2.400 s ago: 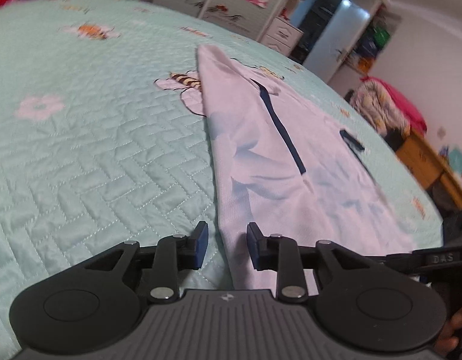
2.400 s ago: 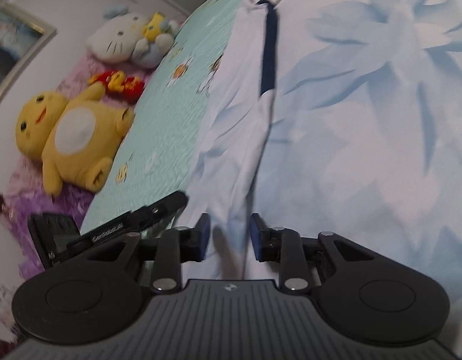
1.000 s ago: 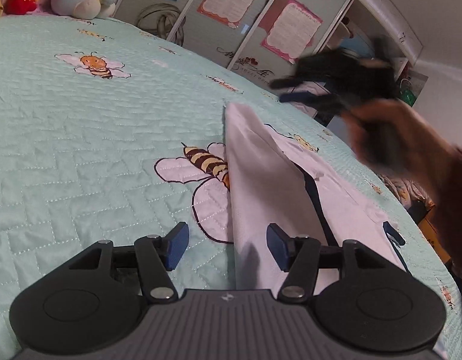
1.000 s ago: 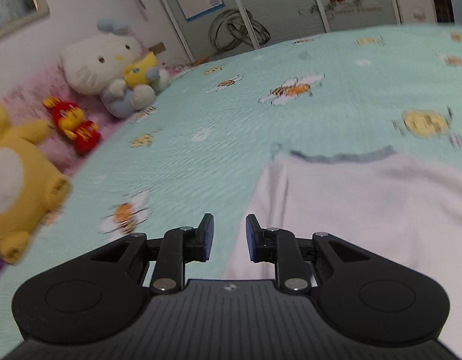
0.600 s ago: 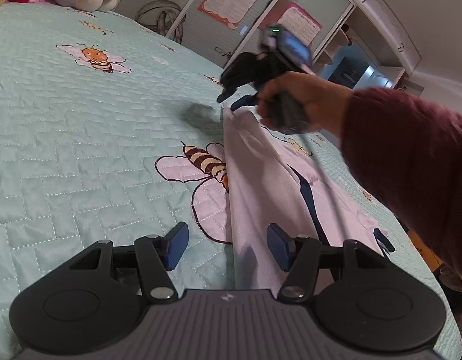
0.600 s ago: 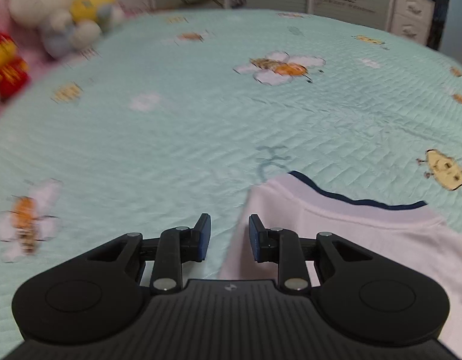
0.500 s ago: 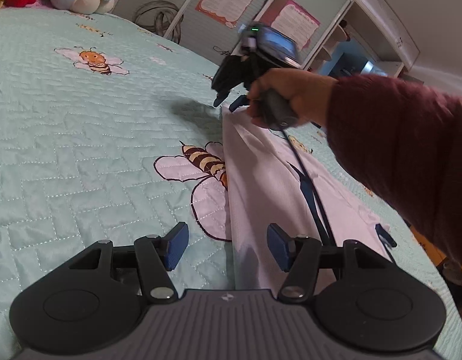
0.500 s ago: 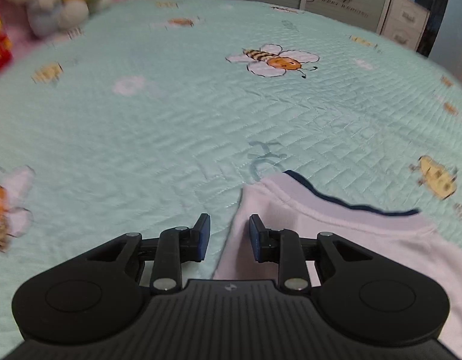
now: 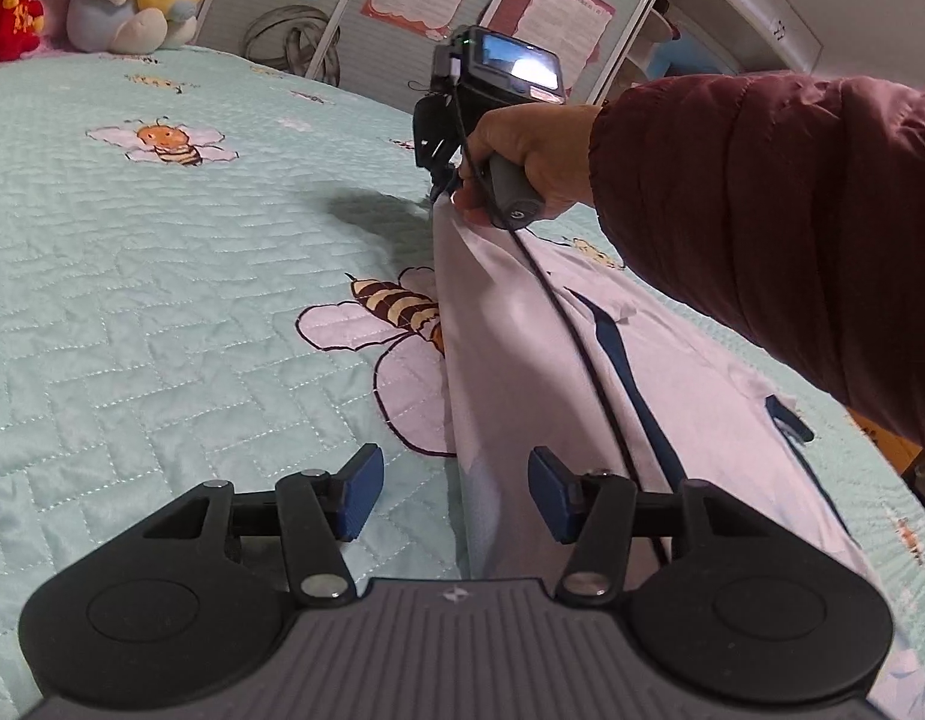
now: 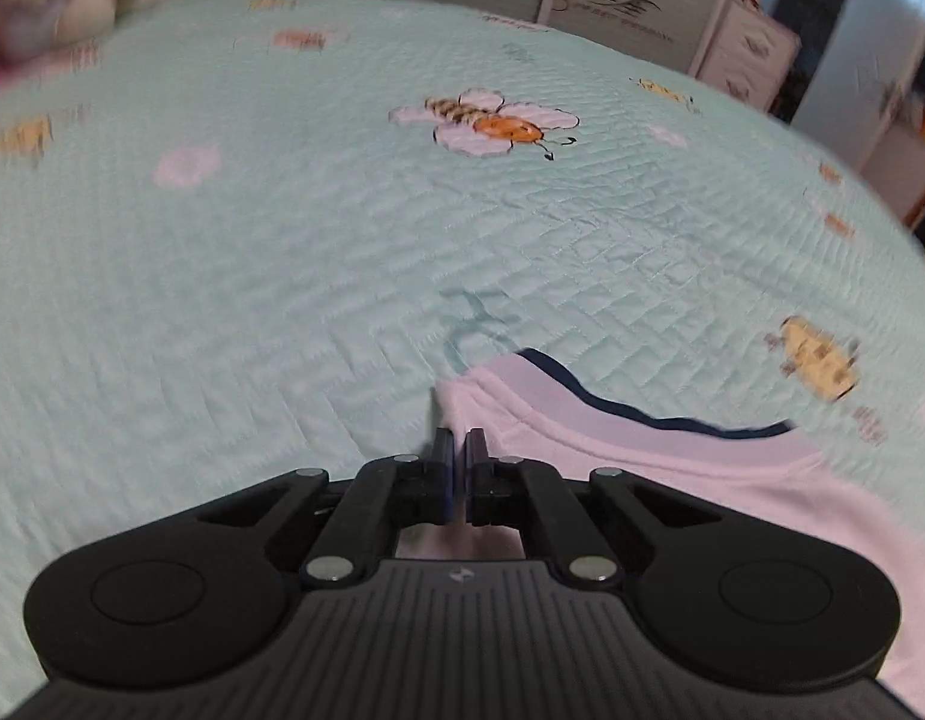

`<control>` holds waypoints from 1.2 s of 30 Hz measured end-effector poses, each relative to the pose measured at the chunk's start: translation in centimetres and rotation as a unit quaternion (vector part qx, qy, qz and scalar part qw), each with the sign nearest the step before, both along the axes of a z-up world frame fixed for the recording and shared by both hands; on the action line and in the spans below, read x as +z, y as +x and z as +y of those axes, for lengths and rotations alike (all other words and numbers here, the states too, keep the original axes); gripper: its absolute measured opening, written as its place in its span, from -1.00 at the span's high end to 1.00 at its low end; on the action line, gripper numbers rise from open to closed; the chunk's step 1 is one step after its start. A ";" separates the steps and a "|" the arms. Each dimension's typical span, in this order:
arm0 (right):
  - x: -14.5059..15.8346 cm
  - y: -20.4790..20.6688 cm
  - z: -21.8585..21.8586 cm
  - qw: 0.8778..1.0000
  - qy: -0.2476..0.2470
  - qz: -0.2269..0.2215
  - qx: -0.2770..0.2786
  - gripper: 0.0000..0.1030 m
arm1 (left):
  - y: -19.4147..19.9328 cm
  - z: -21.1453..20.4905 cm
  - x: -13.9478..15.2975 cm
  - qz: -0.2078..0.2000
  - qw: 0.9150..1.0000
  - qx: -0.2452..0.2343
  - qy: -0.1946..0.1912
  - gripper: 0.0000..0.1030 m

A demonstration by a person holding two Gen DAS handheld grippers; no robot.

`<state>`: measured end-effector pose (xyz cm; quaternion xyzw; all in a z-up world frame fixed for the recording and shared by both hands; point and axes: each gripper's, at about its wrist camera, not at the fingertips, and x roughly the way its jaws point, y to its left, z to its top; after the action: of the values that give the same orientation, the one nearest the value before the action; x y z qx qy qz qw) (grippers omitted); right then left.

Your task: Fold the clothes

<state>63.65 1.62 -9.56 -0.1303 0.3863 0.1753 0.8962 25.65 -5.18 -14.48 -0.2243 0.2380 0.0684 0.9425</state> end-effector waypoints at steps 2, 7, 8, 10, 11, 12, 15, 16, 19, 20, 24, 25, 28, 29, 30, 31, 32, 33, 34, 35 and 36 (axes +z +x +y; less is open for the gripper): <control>0.0 0.6 -0.4 0.999 0.035 0.011 -0.003 1.00 | 0.0 -0.1 0.0 0.003 1.000 0.005 0.007 -0.06; -0.6 1.5 -0.7 0.997 0.069 0.027 0.026 0.85 | 0.0 0.1 -0.1 0.005 1.000 0.006 0.009 -0.05; -0.1 1.4 -1.5 0.994 0.100 0.027 0.039 0.83 | 0.0 0.1 -0.1 0.005 1.000 0.006 0.007 -0.05; 1.5 0.8 -4.3 0.986 0.159 0.014 0.049 0.67 | 0.0 0.2 -0.1 0.004 1.000 0.006 0.003 -0.05; 2.3 0.4 -5.8 0.981 0.187 0.006 0.052 0.66 | 0.0 0.3 -0.2 0.003 1.000 0.006 0.002 -0.05; 3.1 0.1 -7.7 0.976 0.211 0.000 0.048 0.60 | 0.0 0.3 -0.2 0.003 1.000 0.006 0.001 -0.06; 4.7 -0.9 -14.7 0.965 0.261 -0.011 0.017 0.48 | 0.1 0.2 -0.2 0.002 1.000 0.006 0.001 -0.07; 5.0 -1.3 -17.2 0.964 0.266 -0.016 0.004 0.41 | 0.1 0.2 -0.2 0.001 1.000 0.007 0.001 -0.07; 4.4 -2.5 -23.6 0.962 0.268 -0.014 -0.037 0.09 | 0.2 0.1 -0.2 0.000 1.000 0.010 0.003 -0.08; 3.8 -2.8 -25.2 0.962 0.270 -0.006 -0.042 0.09 | 0.3 0.0 -0.2 0.000 1.000 0.010 0.005 -0.08; 0.9 -3.9 -28.0 0.963 0.263 0.014 -0.050 0.09 | 0.4 -0.1 -0.2 0.001 1.000 0.011 0.010 -0.11; 0.2 -3.9 -28.3 0.963 0.264 0.016 -0.059 0.09 | 0.4 -0.1 -0.3 0.000 1.000 0.011 0.009 -0.12; -1.2 -3.5 -29.0 0.957 0.277 0.021 -0.080 0.09 | 0.5 -0.1 -0.3 -0.001 1.000 0.011 0.006 -0.13; -1.6 -3.3 -28.9 0.957 0.275 0.024 -0.085 0.09 | 0.5 0.0 -0.3 -0.001 1.000 0.010 0.005 -0.13; -1.9 -3.0 -28.8 0.957 0.274 0.027 -0.089 0.09 | 0.5 0.0 -0.3 -0.001 1.000 0.010 0.005 -0.14; -2.2 -2.8 -28.8 0.958 0.272 0.029 -0.089 0.09 | 0.5 0.0 -0.3 -0.002 1.000 0.010 0.005 -0.14; -2.3 -2.7 -28.7 0.958 0.270 0.031 -0.088 0.09 | 0.5 0.0 -0.3 -0.002 1.000 0.009 0.004 -0.14; -2.5 -2.6 -28.7 0.959 0.267 0.032 -0.086 0.09 | 0.4 0.0 -0.3 -0.002 1.000 0.009 0.003 -0.15; -2.5 -2.5 -28.6 0.960 0.266 0.033 -0.082 0.11 | 0.4 0.0 -0.3 -0.003 1.000 0.009 0.002 -0.15; -2.5 -2.4 -28.4 0.961 0.264 0.035 -0.076 0.17 | 0.4 0.0 -0.3 -0.003 1.000 0.009 0.002 -0.15; -2.5 -2.4 -28.1 0.962 0.262 0.037 -0.070 0.44 | 0.4 0.0 -0.3 -0.003 1.000 0.008 0.001 -0.16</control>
<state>61.28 -26.51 -12.05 0.1429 0.3677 0.2119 0.8941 26.06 -5.22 -14.78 -0.2252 0.2333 0.0756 0.9430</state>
